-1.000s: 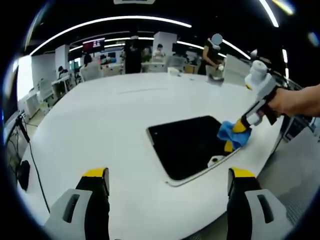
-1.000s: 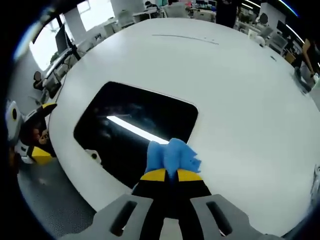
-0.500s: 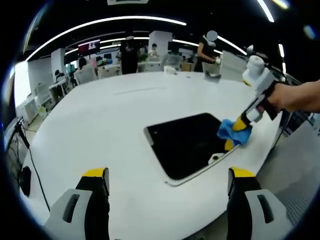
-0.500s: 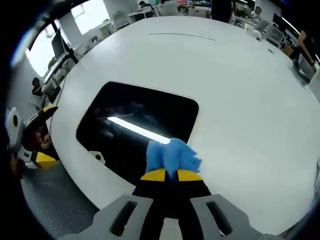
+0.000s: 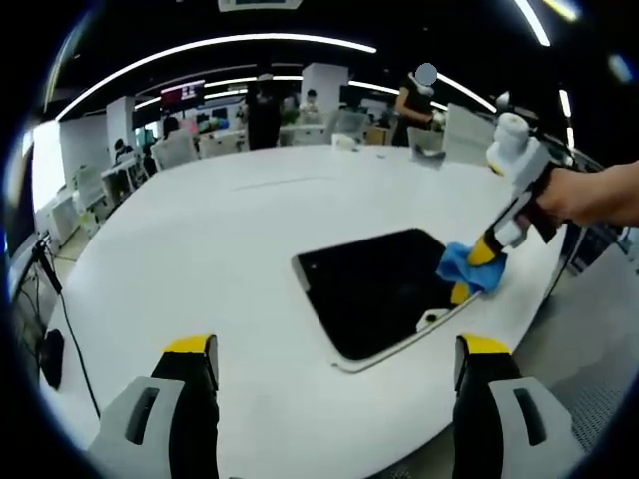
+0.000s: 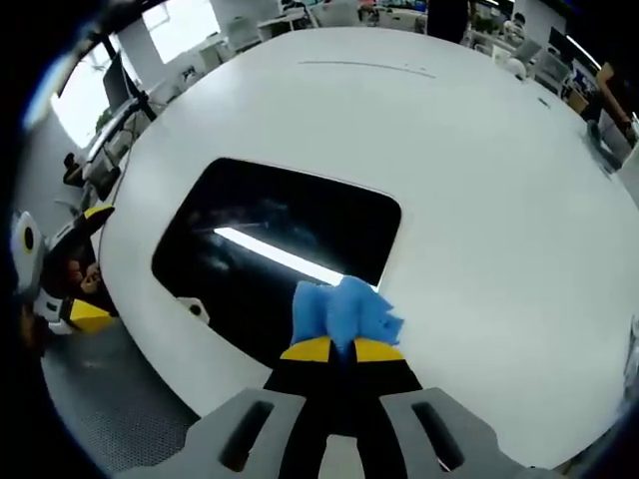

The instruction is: Wipe the mirror surface with the cleaning cloth until all visible marks leave the cleaned area.

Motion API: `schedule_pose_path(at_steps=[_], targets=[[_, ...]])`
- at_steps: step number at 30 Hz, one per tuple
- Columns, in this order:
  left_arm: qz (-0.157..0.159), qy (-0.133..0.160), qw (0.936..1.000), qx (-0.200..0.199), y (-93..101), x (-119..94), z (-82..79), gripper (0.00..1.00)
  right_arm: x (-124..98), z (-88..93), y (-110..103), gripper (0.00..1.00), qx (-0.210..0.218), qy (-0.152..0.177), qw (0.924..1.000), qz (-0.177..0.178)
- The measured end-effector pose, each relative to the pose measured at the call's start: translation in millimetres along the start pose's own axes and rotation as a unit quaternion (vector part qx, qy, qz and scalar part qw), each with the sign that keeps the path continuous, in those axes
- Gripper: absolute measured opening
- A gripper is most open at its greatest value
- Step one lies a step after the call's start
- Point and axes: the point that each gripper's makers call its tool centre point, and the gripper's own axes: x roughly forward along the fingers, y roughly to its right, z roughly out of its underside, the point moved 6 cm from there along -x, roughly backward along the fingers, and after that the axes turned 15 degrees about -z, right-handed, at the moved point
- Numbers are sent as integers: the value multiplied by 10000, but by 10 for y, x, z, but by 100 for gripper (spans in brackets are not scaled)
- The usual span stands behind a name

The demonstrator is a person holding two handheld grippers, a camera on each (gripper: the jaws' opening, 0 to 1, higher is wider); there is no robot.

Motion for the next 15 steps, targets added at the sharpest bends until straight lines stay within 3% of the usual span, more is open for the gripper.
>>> schedule_pose_path(at_steps=[10,15], targets=[[-99,-19,9999,49,-11,-8,-1,99,13,-16,-23,1,57,22,10000,-21],[-99,-35,9999,98,-5,-7,1,99,63,-45,-133,0,-22,22,9999,-96]])
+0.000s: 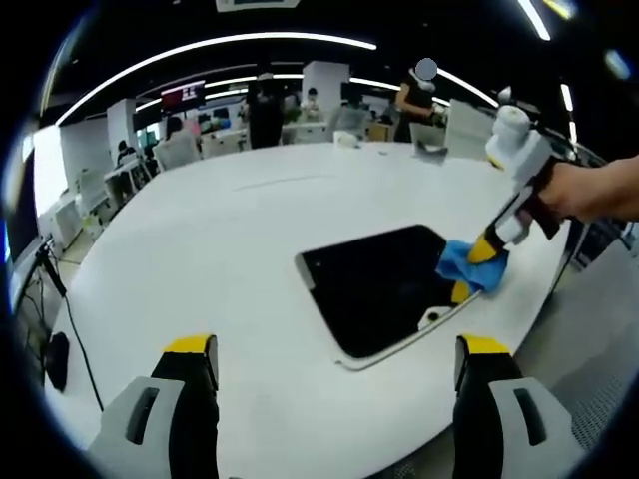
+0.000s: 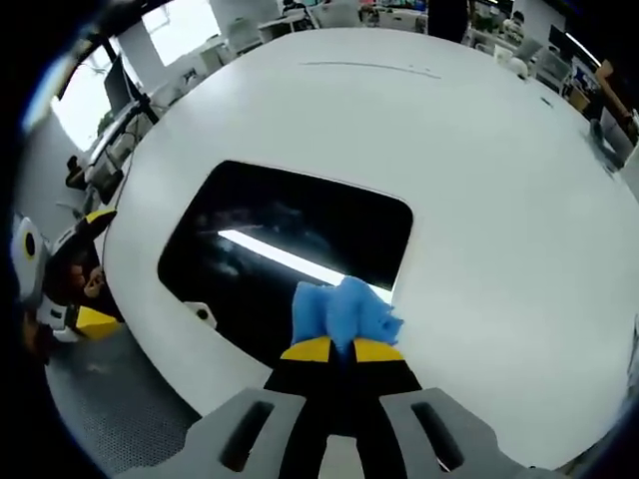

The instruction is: Wipe the mirror surface with the cleaning cloth until all visible marks leave the cleaned area.

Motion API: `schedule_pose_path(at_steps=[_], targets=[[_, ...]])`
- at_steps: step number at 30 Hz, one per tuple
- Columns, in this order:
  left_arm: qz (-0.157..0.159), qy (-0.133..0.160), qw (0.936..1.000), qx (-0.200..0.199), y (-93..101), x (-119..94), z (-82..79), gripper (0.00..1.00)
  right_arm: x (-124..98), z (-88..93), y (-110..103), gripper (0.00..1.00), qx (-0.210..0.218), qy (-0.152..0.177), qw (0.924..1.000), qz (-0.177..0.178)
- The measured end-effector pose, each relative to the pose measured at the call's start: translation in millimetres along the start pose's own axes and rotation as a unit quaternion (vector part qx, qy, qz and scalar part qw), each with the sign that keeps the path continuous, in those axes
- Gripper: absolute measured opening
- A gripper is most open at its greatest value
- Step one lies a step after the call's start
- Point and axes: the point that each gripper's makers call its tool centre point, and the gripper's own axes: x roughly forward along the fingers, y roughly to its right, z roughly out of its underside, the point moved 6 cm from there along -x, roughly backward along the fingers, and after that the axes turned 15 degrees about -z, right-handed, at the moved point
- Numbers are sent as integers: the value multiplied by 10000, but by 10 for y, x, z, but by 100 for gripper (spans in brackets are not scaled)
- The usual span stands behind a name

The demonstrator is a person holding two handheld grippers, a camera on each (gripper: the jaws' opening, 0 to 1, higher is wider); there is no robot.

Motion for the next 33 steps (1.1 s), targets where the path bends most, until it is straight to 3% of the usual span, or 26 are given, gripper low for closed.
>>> schedule_pose_path(at_steps=[33], targets=[[29,123,9999,-81,-17,-1,-28,99,168,-166,-228,1,-121,-116,9998,-43]])
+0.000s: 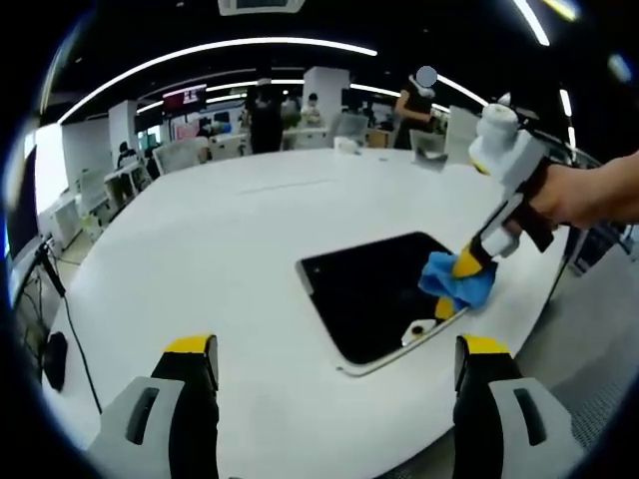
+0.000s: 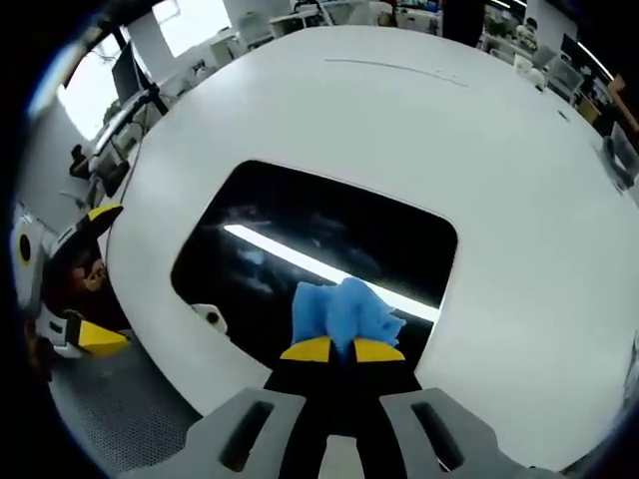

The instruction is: Wipe the mirror surface with the cleaning cloth until all visible marks leave the cleaned area.

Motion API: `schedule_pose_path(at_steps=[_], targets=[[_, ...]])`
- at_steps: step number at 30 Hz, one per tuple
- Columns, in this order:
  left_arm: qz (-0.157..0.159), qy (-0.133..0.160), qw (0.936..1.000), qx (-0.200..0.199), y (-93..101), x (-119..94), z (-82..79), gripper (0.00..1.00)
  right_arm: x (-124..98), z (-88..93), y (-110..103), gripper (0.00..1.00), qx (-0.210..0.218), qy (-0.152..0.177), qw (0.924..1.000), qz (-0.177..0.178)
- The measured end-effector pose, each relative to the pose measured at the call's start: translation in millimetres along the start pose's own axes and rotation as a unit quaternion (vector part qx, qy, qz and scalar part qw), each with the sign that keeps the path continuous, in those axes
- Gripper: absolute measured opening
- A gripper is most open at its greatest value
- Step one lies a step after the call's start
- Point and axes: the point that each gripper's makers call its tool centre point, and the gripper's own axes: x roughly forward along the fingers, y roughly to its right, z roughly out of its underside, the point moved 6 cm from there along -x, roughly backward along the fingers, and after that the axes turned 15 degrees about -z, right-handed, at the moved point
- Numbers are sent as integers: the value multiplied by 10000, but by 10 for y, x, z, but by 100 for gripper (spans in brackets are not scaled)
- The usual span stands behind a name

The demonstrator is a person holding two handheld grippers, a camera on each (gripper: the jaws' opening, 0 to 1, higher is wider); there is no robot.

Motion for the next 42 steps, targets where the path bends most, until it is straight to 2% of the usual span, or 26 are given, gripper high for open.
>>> schedule_pose_path(at_steps=[16,32,42], targets=[[83,1,10000,-44,16,2,7,99,150,-142,-245,1,-167,-64,9998,-54],[66,-43,9999,131,19,40,19,99,283,-254,-474,1,-283,-110,9994,-153],[119,-41,9997,221,39,47,29,99,450,-366,-780,1,-549,-173,9977,-356]])
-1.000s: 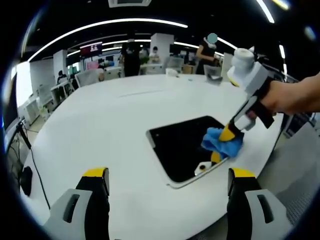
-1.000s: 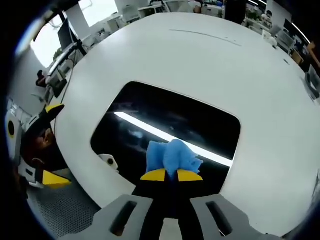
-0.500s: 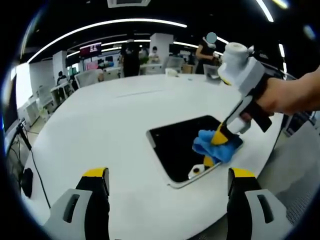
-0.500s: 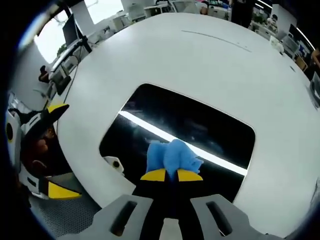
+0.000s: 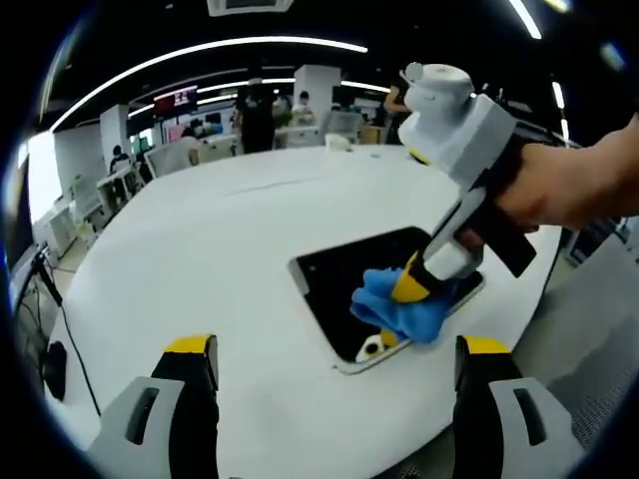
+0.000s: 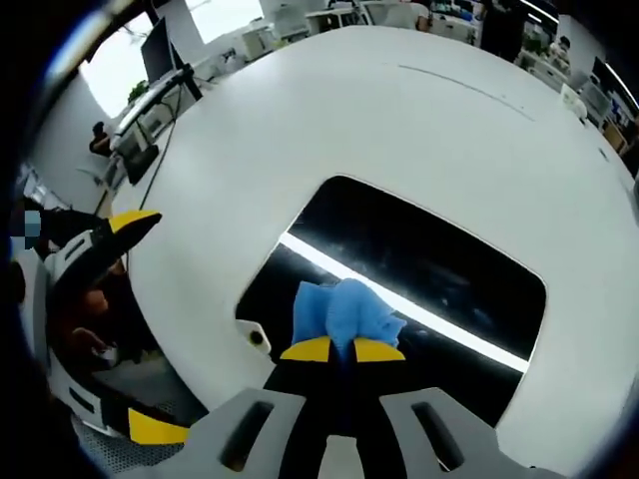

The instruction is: Wipe the mirror surface with the cleaning cloth until all visible marks leave the cleaned area.

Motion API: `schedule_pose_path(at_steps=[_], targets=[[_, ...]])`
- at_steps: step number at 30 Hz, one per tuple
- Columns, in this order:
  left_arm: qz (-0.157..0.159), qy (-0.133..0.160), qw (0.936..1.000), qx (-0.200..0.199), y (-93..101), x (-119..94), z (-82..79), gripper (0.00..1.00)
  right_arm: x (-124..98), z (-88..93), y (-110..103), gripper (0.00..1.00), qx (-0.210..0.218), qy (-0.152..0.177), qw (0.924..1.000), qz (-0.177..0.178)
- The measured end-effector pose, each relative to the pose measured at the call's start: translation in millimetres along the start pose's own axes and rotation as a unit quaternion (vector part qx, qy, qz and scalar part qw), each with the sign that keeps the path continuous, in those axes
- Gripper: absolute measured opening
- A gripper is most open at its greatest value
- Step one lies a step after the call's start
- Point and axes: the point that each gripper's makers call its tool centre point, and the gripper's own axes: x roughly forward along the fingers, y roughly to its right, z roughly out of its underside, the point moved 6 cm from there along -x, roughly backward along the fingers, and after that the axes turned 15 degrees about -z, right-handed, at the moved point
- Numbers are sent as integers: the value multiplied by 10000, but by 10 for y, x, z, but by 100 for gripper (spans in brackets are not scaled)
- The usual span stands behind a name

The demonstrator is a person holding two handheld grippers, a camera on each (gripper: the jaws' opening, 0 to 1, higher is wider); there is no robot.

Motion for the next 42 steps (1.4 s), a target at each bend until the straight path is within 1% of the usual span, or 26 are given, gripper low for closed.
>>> schedule_pose_path(at_steps=[5,6,7,9,10,11,12,13,14,15,17,18,19,20,21,24,28,32,35,42], targets=[[-3,19,10000,16,-2,-9,-4,99,41,-41,-36,1,-58,-76,10000,0],[-6,17,10000,17,-3,-9,-3,99,53,-49,-65,1,-20,-3,9999,-135],[-3,12,10000,15,-3,-9,-1,99,51,-53,-48,1,-21,-51,10000,-57],[-10,20,10000,10,-5,-14,-5,99,69,-69,-50,1,-51,-100,9999,-38],[-17,22,10000,18,-7,-15,-6,99,90,-83,-69,1,-70,-23,9998,-162],[-10,26,10000,16,-7,-18,-8,99,79,-77,-66,1,0,-48,10000,-80],[-7,25,10000,15,-7,-19,-8,99,75,-77,-85,0,-37,-67,9999,-72],[-10,21,10000,23,-8,-20,-8,99,89,-89,-106,1,-81,-13,9998,-165],[-4,22,10000,30,-7,-20,-7,99,108,-99,-126,1,-16,45,9997,-232],[8,25,10000,34,-4,-20,-6,99,103,-103,-120,1,-59,-42,9999,-133],[11,1,10000,26,-8,-12,4,99,124,-120,-132,1,-32,-2,9997,-243],[10,-7,10000,25,-8,-12,6,99,128,-129,-129,1,-36,-40,9998,-206],[17,-13,10000,38,-7,-10,10,99,137,-135,-138,1,-65,-44,9997,-241],[14,-8,10000,38,-8,-10,9,99,165,-150,-164,1,-48,9,9994,-345],[-1,-3,10000,10,-14,-11,8,99,173,-157,-177,1,-78,-5,9994,-326],[-3,-12,10000,-17,-18,-18,9,99,231,-191,-236,0,-124,18,9991,-410],[-5,-16,10000,-33,-20,-20,8,99,289,-237,-248,0,-206,-40,9990,-406],[-12,-15,10000,-73,-26,-17,9,99,311,-245,-206,0,-211,-62,9988,-431],[-17,-12,10000,-78,-28,-18,6,99,274,-224,-240,1,-217,-55,9988,-439],[-31,18,10000,-70,-32,-15,1,99,254,-232,-265,1,-249,-229,9985,-425]])
